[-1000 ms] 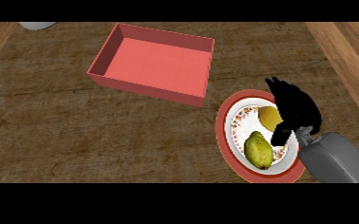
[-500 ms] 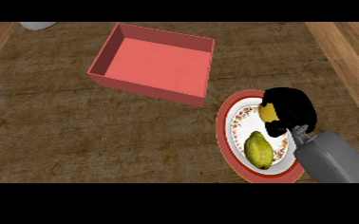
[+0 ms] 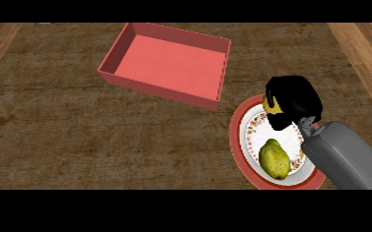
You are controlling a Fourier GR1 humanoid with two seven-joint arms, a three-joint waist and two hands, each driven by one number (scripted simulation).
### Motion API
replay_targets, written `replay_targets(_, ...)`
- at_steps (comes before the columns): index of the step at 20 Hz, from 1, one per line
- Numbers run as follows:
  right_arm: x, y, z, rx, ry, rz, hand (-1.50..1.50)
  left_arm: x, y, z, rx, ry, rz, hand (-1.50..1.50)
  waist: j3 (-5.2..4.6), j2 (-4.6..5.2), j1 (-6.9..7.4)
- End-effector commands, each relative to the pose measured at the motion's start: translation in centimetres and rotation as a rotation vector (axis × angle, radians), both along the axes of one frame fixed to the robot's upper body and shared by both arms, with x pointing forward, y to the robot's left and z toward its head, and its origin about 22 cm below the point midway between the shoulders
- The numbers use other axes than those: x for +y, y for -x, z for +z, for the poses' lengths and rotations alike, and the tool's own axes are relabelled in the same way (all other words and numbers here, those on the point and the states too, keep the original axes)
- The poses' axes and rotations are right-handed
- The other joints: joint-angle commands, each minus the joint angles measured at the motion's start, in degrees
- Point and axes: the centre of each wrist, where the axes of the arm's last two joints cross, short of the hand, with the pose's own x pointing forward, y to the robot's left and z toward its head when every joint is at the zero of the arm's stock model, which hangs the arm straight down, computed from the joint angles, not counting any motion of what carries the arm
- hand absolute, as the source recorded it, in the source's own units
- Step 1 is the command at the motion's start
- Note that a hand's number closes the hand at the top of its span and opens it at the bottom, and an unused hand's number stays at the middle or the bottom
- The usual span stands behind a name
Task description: Pick the lemon from the plate and place it in the cardboard box
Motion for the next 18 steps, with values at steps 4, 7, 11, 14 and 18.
replay_targets(4, 0.5, -2.5, 2.8, -0.023, -0.069, 0.291, 1.5, -5.6, -10.0, 4.2, -0.476, 0.123, -0.312, 0.0, -0.29, 1.45, 1.62)
replay_targets(7, -0.3, -3.5, 3.5, -0.054, -0.077, 0.342, 1.5, -6.2, -10.2, 3.8, -0.482, 0.148, -0.316, 0.0, -0.33, 1.42, 1.82)
replay_targets(11, -0.6, -5.0, 5.6, -0.126, -0.145, 0.385, 1.5, -6.2, -10.9, 4.2, -0.492, 0.142, -0.328, 0.0, -0.37, 1.22, 1.21)
replay_targets(14, 0.0, -5.6, 6.8, -0.15, -0.273, 0.475, 1.5, -6.0, -10.8, 4.0, -0.485, 0.142, -0.319, 0.0, -0.31, 0.97, 1.11)
replay_targets(18, 1.1, -6.4, 9.2, -0.2, -0.536, 0.602, 1.5, -5.9, -10.2, 3.7, -0.464, 0.142, -0.305, 0.0, -0.22, 0.61, 0.81)
